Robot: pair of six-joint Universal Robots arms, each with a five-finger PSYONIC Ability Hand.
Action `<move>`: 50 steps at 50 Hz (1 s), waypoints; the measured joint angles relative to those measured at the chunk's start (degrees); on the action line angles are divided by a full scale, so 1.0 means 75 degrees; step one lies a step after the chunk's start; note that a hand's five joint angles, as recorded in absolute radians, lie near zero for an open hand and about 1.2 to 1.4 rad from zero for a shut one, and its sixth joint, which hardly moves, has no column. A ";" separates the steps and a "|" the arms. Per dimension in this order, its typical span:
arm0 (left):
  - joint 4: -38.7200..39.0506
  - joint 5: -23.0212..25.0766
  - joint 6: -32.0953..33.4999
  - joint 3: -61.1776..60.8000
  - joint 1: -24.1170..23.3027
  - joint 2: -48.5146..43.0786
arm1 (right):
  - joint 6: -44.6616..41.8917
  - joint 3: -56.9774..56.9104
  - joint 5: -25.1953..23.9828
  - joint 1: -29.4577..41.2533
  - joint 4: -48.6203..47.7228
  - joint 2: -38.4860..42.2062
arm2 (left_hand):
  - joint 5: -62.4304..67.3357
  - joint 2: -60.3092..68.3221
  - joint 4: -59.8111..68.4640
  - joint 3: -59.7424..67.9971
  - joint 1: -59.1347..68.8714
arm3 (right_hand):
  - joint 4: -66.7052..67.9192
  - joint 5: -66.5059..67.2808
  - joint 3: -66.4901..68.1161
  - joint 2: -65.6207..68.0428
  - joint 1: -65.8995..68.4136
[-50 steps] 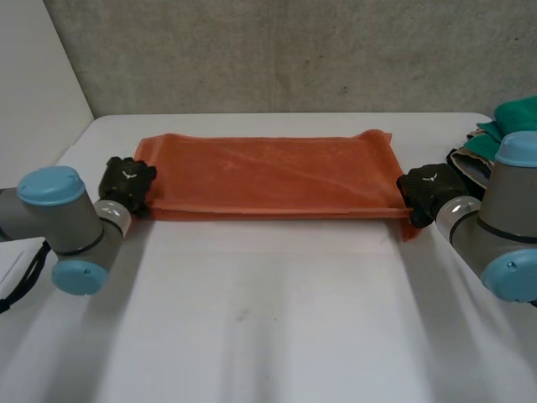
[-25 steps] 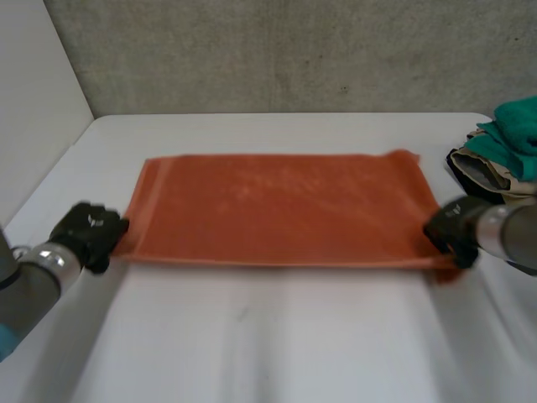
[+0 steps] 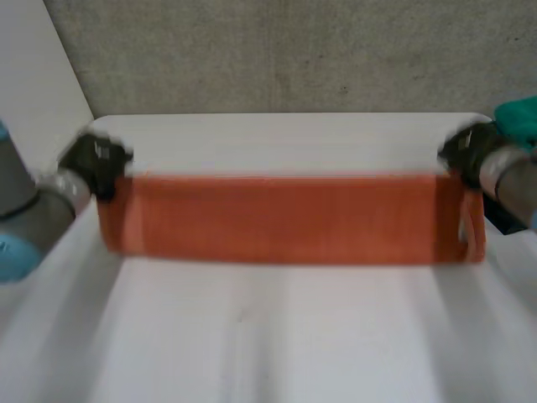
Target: Fold the laundry.
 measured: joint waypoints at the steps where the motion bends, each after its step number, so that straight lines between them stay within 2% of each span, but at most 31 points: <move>1: 0.0000 0.0000 0.0000 0.0000 0.0000 0.0000 | 0.0000 0.0000 0.0000 0.0000 0.0000 0.0000 | 0.0000 0.0000 0.0000 0.0000 0.0000 | 0.0000 0.0000 0.0000 0.0000 0.0000; 4: 0.0996 -0.0345 -0.0820 0.2085 -0.0163 -0.0264 | 0.1269 -0.1620 0.0294 0.0128 -0.1775 -0.0085 | 0.0000 0.0003 0.0002 0.0000 0.0000 | -0.0001 -0.0001 0.0000 0.0000 0.0000; 5: 0.1068 -0.0370 -0.0893 0.2207 -0.0168 -0.0265 | 0.1373 -0.1708 0.0314 0.0131 -0.1896 -0.0105 | 0.0000 0.0003 0.0002 0.0000 0.0000 | -0.0001 -0.0001 0.0000 0.0000 0.0000; 9: 0.2093 -0.0718 -0.2150 0.3631 -0.0164 -0.0215 | 0.2950 -0.2583 0.0539 0.0121 -0.3629 -0.0422 | 0.0000 0.0003 0.0003 0.0001 0.0000 | -0.0002 0.0000 0.0000 0.0000 0.0000; 13: 0.2524 -0.0888 -0.2952 0.4109 -0.0086 -0.0164 | 0.3707 -0.2750 0.0533 0.0092 -0.4392 -0.0567 | 0.0000 0.0004 0.0003 0.0000 0.0000 | -0.0001 0.0001 0.0000 0.0000 0.0000; 16: 0.2579 -0.0934 -0.3222 0.4070 0.0018 -0.0157 | 0.3885 -0.2668 0.0387 0.0110 -0.4453 -0.0561 | 0.0000 0.0004 0.0003 0.0000 0.0000 | -0.0001 0.0001 0.0000 0.0000 0.0000; 22: 0.2537 -0.0876 -0.3325 0.3115 0.0301 -0.0139 | 0.3855 -0.2030 -0.0148 0.0214 -0.4074 -0.0382 | 0.0000 0.0005 0.0003 0.0001 0.0000 | 0.0000 0.0001 0.0000 0.0000 0.0000; 29: 0.2780 -0.0370 -0.3257 0.1253 0.0501 -0.0191 | 0.3767 -0.1028 -0.0639 0.0267 -0.3622 0.0080 | 0.0000 0.0007 0.0011 0.0004 0.0000 | 0.0000 0.0001 0.0000 0.0000 0.0000; 40: 0.2943 0.0297 -0.2807 -0.1349 0.0633 -0.0500 | 0.3267 -0.0073 -0.0783 0.0208 -0.2202 0.1305 | 0.0000 0.0008 0.0024 0.0005 0.0000 | 0.0001 0.0001 0.0000 0.0000 0.0000; 45: 0.2318 0.0506 -0.2239 -0.2613 0.0825 0.0002 | 0.2463 0.0550 -0.0674 0.0026 -0.0922 0.1137 | 0.0000 0.0008 0.0025 0.0005 0.0000 | 0.0001 0.0001 0.0000 0.0000 0.0000; 48: 0.1484 0.0692 -0.1766 -0.3340 0.1017 0.0632 | 0.1862 0.0980 -0.0502 -0.0188 0.0157 0.0603 | 0.0000 0.0008 0.0026 0.0006 0.0000 | 0.0001 0.0001 0.0000 0.0000 0.0000; 50: 0.0578 0.0813 -0.1322 -0.3790 0.1184 0.1201 | 0.1355 0.1280 -0.0360 -0.0396 0.1077 0.0114 | 0.0000 0.0008 0.0026 0.0006 0.0000 | 0.0001 0.0001 0.0000 0.0000 0.0000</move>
